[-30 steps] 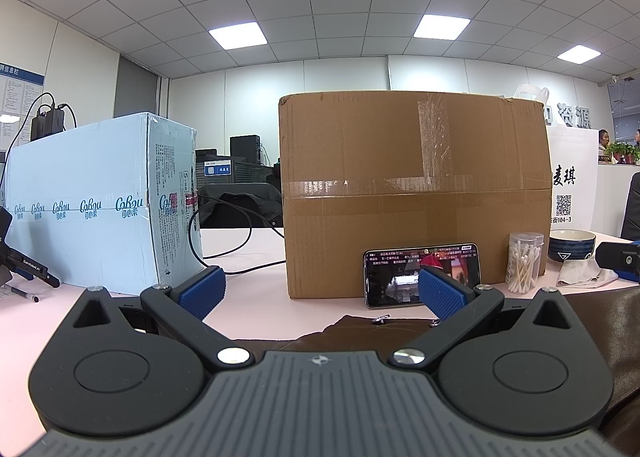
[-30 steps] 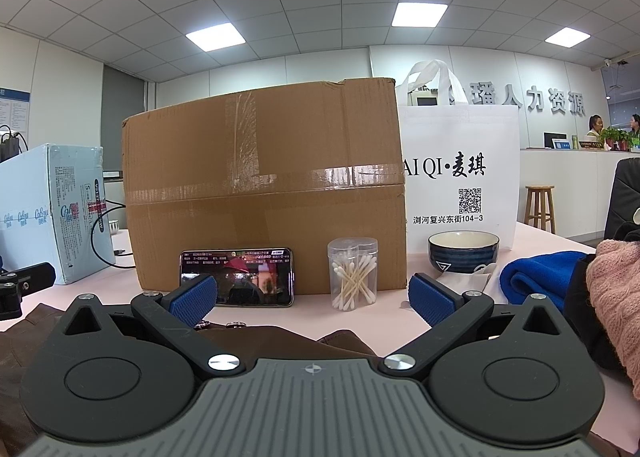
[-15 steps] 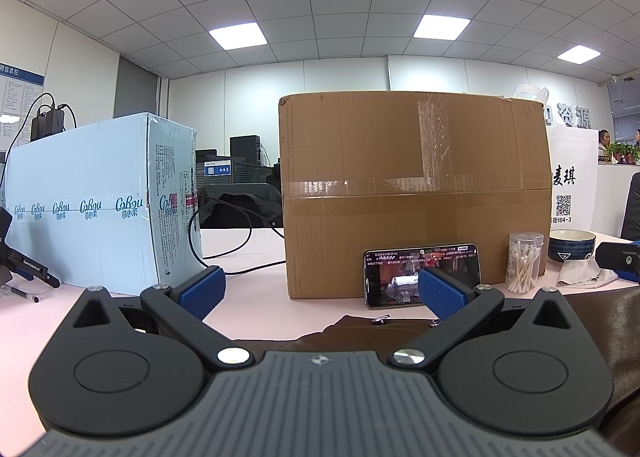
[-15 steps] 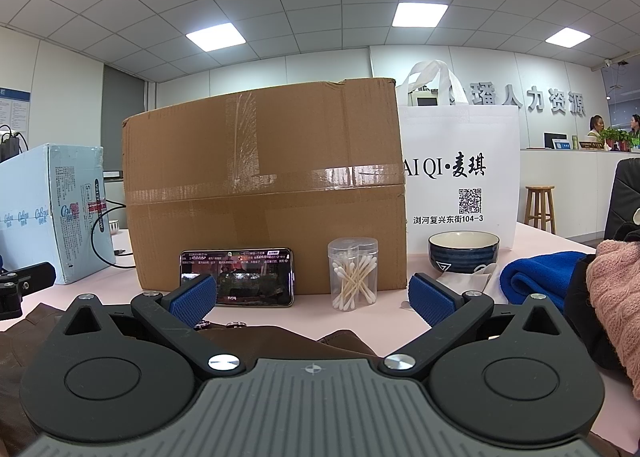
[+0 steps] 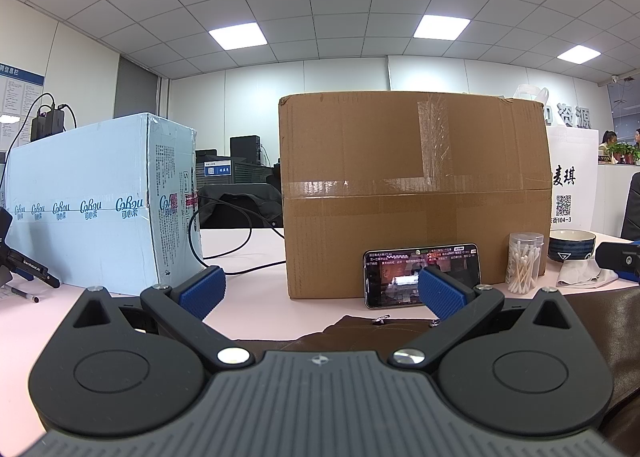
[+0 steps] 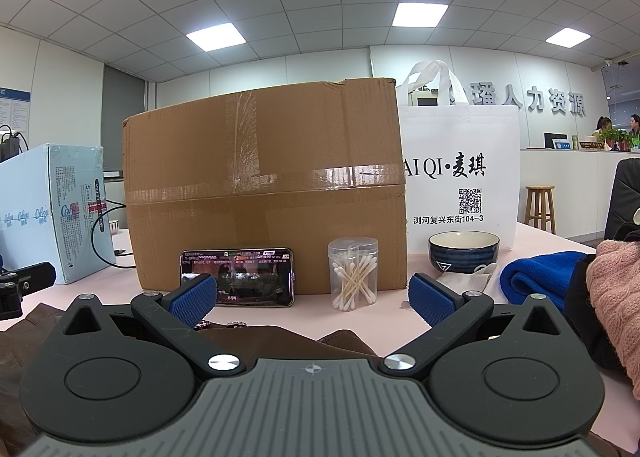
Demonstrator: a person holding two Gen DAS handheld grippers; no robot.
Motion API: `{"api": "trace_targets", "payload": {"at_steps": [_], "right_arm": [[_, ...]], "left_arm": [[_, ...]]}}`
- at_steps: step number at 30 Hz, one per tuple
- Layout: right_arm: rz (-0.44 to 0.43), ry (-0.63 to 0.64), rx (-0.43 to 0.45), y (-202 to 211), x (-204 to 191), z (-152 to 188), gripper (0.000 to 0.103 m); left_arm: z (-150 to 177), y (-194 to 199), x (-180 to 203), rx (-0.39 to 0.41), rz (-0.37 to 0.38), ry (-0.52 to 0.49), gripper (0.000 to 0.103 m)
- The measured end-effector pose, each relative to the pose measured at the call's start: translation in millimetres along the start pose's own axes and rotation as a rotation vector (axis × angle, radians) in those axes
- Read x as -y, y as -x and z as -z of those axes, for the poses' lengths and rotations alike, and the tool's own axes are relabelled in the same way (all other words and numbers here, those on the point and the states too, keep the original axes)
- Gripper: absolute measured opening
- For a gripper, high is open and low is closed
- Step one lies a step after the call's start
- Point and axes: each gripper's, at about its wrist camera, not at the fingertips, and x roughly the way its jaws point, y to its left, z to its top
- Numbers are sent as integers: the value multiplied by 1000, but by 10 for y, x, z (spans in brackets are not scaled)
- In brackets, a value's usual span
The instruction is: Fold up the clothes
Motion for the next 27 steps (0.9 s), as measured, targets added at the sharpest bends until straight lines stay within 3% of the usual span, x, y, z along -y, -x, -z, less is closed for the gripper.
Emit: {"api": "trace_targets", "payload": {"at_steps": [27], "right_arm": [[0,1,0,0,0,-4,103]], "left_arm": [[-3,-2,-12,0,2,-1,103]]}}
